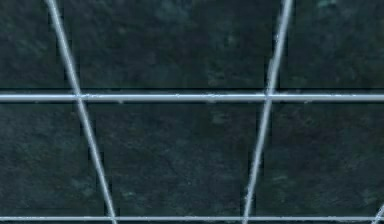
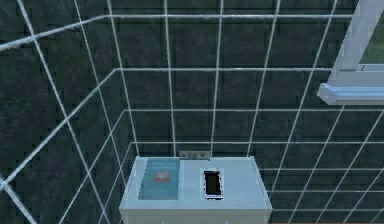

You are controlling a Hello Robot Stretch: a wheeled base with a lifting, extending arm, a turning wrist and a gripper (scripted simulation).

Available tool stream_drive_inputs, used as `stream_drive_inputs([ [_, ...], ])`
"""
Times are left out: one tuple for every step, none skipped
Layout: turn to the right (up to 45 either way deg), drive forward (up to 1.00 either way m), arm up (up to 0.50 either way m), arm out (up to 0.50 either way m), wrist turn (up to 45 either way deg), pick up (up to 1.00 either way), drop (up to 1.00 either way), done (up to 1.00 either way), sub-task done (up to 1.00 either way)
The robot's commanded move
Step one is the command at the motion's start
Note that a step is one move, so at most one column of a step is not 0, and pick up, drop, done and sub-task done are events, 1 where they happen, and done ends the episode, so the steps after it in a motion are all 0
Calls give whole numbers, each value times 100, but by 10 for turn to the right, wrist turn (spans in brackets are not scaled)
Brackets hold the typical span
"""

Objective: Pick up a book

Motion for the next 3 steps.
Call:
stream_drive_inputs([
  [0,0,50,0,0,0,0,0,0],
  [0,0,30,0,0,0,0,0,0],
  [0,0,0,24,0,0,0,0,0],
])
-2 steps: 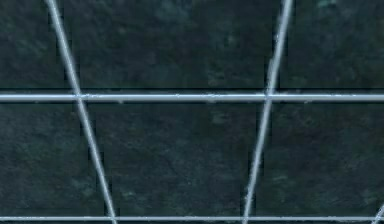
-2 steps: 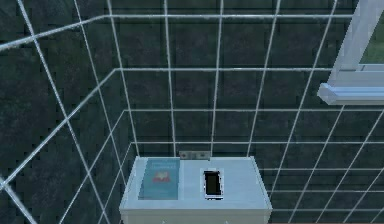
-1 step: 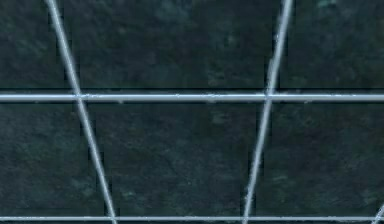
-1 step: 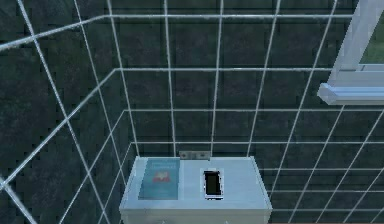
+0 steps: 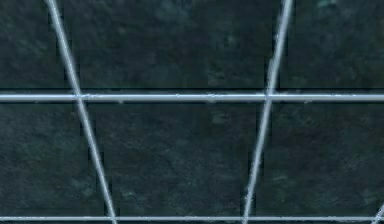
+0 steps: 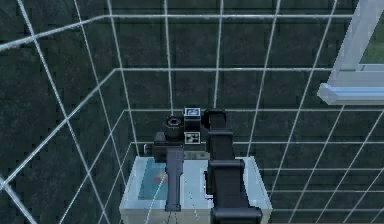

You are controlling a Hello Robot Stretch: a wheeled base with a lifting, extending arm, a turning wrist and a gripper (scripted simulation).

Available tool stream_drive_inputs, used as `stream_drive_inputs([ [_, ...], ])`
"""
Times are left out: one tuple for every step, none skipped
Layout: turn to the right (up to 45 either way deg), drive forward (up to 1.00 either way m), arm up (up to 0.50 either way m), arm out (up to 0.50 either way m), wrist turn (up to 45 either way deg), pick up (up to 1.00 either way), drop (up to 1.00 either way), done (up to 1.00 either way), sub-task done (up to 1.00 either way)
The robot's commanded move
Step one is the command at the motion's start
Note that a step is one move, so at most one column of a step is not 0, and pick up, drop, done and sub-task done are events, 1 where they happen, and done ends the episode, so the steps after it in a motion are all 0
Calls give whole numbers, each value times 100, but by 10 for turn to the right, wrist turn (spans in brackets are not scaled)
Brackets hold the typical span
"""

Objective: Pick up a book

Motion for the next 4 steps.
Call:
stream_drive_inputs([
  [0,0,0,0,450,0,0,0,0],
  [0,0,0,0,450,0,0,0,0],
  [0,0,0,0,450,0,0,0,0],
  [0,0,0,0,360,0,0,0,0],
])
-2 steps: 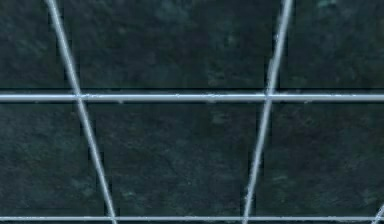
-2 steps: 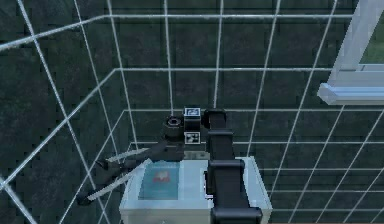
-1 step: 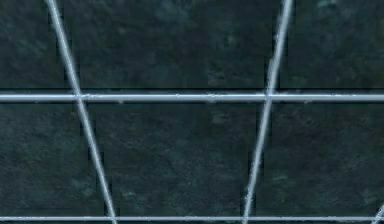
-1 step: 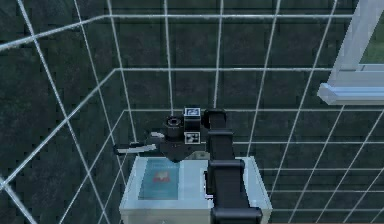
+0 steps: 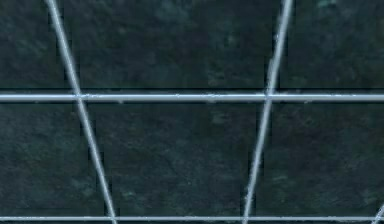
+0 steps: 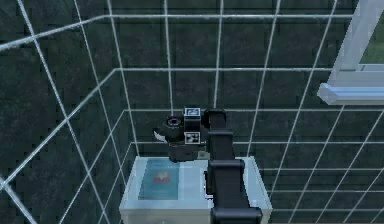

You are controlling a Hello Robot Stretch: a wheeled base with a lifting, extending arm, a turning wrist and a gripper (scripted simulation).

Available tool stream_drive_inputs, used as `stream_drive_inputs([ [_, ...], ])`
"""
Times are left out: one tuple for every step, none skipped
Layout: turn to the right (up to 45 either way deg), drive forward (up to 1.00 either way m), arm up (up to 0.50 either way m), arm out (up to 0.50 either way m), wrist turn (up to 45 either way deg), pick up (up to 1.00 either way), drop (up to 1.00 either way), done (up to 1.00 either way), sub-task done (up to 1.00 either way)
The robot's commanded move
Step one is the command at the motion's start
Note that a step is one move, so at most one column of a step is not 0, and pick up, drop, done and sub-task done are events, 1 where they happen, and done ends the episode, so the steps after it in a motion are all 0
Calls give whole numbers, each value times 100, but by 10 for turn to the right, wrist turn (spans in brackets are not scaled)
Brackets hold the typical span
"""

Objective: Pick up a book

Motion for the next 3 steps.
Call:
stream_drive_inputs([
  [0,0,-30,0,0,0,0,0,0],
  [0,0,0,0,0,100,0,0,0],
  [0,0,10,0,0,0,0,0,0],
])
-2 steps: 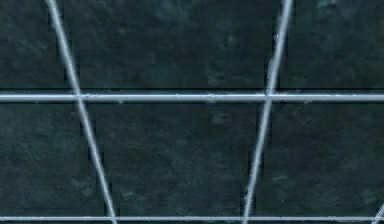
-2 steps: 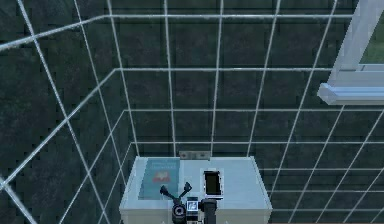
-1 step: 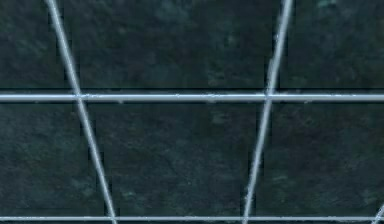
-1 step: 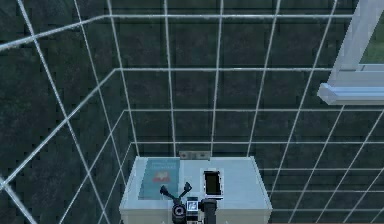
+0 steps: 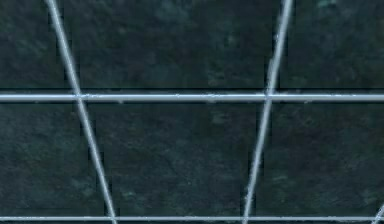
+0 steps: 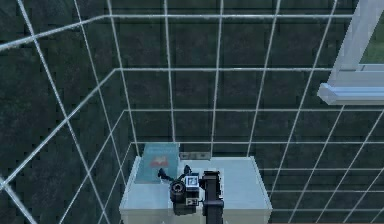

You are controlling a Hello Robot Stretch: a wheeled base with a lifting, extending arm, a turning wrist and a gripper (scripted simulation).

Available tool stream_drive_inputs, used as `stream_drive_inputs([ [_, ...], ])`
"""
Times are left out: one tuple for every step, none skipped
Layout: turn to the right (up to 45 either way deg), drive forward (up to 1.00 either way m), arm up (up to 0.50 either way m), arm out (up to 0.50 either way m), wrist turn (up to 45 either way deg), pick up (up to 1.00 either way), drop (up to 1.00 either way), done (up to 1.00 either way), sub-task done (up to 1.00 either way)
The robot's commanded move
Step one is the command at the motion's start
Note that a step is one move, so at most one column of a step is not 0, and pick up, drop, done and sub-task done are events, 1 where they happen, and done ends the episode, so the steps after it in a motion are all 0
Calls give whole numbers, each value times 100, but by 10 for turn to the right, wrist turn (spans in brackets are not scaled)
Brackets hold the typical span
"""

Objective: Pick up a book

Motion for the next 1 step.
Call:
stream_drive_inputs([
  [0,0,0,0,0,0,0,100,0],
])
